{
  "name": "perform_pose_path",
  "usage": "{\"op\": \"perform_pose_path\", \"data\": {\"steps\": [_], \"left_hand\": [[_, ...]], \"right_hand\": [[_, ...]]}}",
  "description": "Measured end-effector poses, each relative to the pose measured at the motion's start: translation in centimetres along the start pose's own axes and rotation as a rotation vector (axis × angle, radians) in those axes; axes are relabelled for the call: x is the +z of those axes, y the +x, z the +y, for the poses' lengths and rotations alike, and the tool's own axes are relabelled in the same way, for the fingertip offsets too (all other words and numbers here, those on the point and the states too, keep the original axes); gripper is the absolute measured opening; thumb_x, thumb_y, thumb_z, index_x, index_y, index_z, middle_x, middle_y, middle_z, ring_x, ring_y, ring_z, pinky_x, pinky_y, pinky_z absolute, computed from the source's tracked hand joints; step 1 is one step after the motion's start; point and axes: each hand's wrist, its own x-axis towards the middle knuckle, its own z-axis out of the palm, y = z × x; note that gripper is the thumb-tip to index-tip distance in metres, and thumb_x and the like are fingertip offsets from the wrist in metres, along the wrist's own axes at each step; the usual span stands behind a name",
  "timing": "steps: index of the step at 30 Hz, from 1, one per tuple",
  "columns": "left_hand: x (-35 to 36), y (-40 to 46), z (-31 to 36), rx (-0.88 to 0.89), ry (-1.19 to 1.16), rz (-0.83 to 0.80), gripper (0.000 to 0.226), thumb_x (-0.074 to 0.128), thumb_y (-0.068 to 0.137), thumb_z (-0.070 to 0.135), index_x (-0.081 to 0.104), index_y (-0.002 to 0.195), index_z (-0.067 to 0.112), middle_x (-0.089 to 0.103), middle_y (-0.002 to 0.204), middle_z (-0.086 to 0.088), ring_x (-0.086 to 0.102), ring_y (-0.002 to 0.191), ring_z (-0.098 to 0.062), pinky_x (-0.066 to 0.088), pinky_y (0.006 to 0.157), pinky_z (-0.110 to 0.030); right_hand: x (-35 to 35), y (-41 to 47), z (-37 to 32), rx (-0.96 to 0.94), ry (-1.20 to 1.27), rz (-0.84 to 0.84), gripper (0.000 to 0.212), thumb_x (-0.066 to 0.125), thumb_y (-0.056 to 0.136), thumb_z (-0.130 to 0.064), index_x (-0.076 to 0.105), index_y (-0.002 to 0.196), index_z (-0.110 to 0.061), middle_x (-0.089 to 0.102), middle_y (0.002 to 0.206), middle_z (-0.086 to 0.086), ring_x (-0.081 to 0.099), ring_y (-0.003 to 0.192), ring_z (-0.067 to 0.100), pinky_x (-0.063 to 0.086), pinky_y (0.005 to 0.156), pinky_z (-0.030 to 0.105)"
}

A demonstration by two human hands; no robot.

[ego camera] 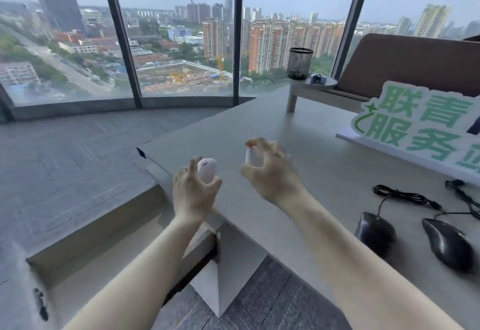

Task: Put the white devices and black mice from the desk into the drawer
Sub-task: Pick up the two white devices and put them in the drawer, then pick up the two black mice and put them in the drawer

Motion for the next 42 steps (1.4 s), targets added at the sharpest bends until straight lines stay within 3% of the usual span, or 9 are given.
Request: {"op": "perform_pose_path", "data": {"steps": [4,10,19,24,27,34,37,40,42], "left_hand": [[-6.2,0.2,-9.9,-0.248,0.153,-0.015,0.059,0.057,0.078,0.038,0.039,0.133,0.027,0.053,0.125,-0.02,0.046,0.117,-0.039,0.04,0.092,-0.044],[-8.7,-0.5,-20.1,-0.492,0.344,-0.156,0.067,0.055,0.076,0.031,0.036,0.139,0.023,0.047,0.131,-0.021,0.044,0.119,-0.04,0.038,0.098,-0.041],[-3.6,1.1,-26.1,-0.498,0.412,-0.245,0.046,0.054,0.078,0.038,0.05,0.122,0.025,0.051,0.122,-0.013,0.045,0.116,-0.035,0.042,0.093,-0.037],[-2.6,1.2,-27.0,-0.471,0.413,-0.255,0.051,0.059,0.079,0.043,0.05,0.125,0.021,0.051,0.124,-0.016,0.044,0.116,-0.037,0.04,0.095,-0.039],[-3.2,1.6,-25.3,-0.448,0.332,-0.125,0.042,0.047,0.088,0.034,0.053,0.126,0.019,0.052,0.127,-0.018,0.045,0.116,-0.039,0.037,0.097,-0.04],[-4.1,1.7,-12.1,-0.044,-0.094,0.109,0.026,0.048,0.092,0.017,0.064,0.112,0.013,0.063,0.11,-0.007,0.06,0.096,-0.02,0.044,0.084,-0.024],[-2.6,-0.1,-4.0,0.12,-0.169,0.055,0.023,0.05,0.091,0.016,0.065,0.109,0.015,0.064,0.104,0.001,0.058,0.084,-0.01,0.038,0.071,-0.008],[0.6,-3.3,3.3,0.263,-0.232,-0.118,0.021,0.055,0.088,0.019,0.067,0.105,0.016,0.065,0.104,0.0,0.061,0.081,-0.013,0.049,0.074,-0.021],[3.4,-6.0,7.2,0.3,-0.226,-0.285,0.025,0.057,0.087,0.025,0.066,0.109,0.017,0.064,0.11,-0.003,0.063,0.087,-0.016,0.052,0.079,-0.03]], "right_hand": [[9.8,-1.2,-4.7,-0.088,0.099,-0.212,0.052,0.059,0.082,-0.03,0.05,0.133,-0.031,0.048,0.135,0.008,0.046,0.124,0.032,0.039,0.106,0.041],[24.3,-0.6,-3.5,0.07,-0.055,-0.464,0.063,0.055,0.08,-0.033,0.041,0.142,-0.03,0.038,0.138,0.007,0.039,0.128,0.036,0.042,0.103,0.04],[34.4,2.1,1.1,0.114,-0.457,-0.645,0.054,0.059,0.083,-0.017,0.043,0.135,-0.02,0.032,0.136,0.012,0.036,0.12,0.038,0.047,0.081,0.035],[35.2,2.5,2.0,0.128,-0.542,-0.684,0.055,0.063,0.086,-0.021,0.042,0.137,-0.021,0.032,0.141,0.015,0.036,0.125,0.039,0.049,0.095,0.043],[33.2,2.3,0.7,0.102,-0.468,-0.603,0.054,0.051,0.091,-0.014,0.036,0.142,-0.023,0.03,0.145,0.016,0.039,0.126,0.041,0.047,0.094,0.043],[17.9,0.2,-3.1,-0.117,-0.031,-0.083,0.033,0.043,0.094,-0.011,0.067,0.117,-0.013,0.067,0.119,0.007,0.064,0.107,0.025,0.052,0.09,0.035],[9.1,-1.3,-1.5,-0.121,0.004,0.15,0.029,0.049,0.092,-0.01,0.072,0.108,-0.014,0.074,0.111,0.004,0.066,0.103,0.019,0.05,0.089,0.027],[1.0,-3.5,3.4,-0.014,-0.06,0.347,0.025,0.052,0.093,-0.015,0.072,0.107,-0.018,0.074,0.11,0.001,0.066,0.101,0.02,0.046,0.08,0.024],[-3.5,-5.3,8.0,0.098,-0.138,0.432,0.027,0.051,0.092,-0.014,0.07,0.111,-0.018,0.071,0.117,0.004,0.061,0.108,0.026,0.046,0.086,0.03]]}}
